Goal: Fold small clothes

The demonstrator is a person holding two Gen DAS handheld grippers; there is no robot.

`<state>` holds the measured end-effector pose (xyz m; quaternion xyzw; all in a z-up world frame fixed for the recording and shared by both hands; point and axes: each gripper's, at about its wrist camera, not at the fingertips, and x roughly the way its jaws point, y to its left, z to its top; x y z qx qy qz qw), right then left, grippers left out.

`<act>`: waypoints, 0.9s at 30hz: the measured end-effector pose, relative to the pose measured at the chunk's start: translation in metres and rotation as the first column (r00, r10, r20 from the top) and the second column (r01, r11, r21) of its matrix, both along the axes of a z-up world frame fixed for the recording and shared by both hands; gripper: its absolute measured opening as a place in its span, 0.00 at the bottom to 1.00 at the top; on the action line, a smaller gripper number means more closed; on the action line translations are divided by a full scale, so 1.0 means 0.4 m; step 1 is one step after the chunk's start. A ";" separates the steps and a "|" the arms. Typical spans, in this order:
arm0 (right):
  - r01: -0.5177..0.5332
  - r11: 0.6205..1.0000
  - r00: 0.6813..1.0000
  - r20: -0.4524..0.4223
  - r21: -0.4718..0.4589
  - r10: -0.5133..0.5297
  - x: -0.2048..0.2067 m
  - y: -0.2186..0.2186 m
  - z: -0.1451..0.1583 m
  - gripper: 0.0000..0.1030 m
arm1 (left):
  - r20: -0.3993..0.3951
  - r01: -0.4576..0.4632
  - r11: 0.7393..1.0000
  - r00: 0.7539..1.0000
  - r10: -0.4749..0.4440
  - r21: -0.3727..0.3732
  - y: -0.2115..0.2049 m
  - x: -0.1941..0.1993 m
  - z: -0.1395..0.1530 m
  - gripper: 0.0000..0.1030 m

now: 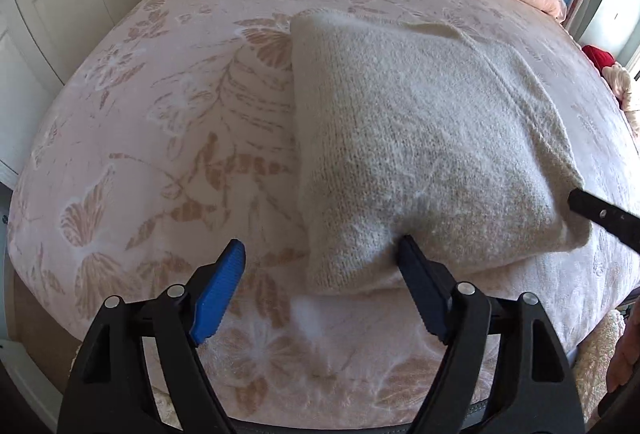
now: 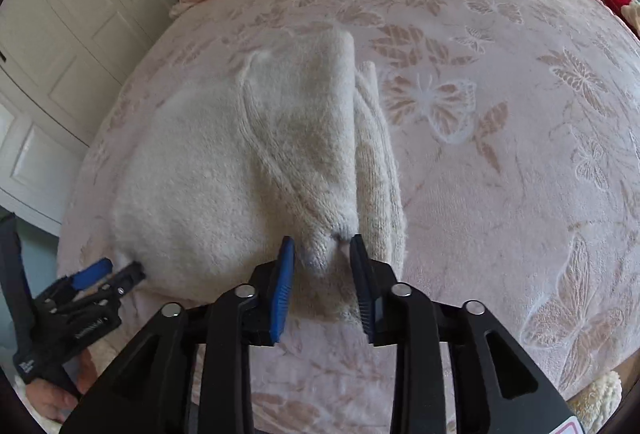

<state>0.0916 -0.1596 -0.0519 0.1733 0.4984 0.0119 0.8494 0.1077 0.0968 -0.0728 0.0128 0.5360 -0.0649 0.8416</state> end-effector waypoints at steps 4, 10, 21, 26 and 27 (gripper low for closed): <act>0.081 0.992 0.989 -0.136 0.101 -0.067 0.072 -0.059 -0.108 0.81 | -0.041 -0.014 0.999 0.999 0.013 -0.028 0.012 0.020 -0.028 0.83; 0.127 0.938 0.990 -0.101 0.324 -0.099 0.070 -0.063 -0.133 0.32 | -0.066 -0.002 0.997 0.998 -0.003 -0.074 0.021 0.041 -0.037 0.82; 0.164 0.956 0.985 -0.088 0.241 -0.147 -0.087 -0.112 -0.111 0.39 | -0.049 0.068 0.997 0.996 -0.069 -0.031 -0.055 0.001 -0.056 0.84; 0.083 0.996 0.987 0.138 0.009 -0.084 -0.135 -0.065 0.091 0.39 | 0.031 0.058 0.998 0.998 -0.058 -0.001 -0.034 -0.053 0.038 0.83; 0.055 0.998 0.987 0.153 0.014 -0.056 -0.139 -0.063 0.098 0.36 | 0.043 0.055 0.998 0.998 -0.055 -0.005 -0.031 -0.066 0.054 0.83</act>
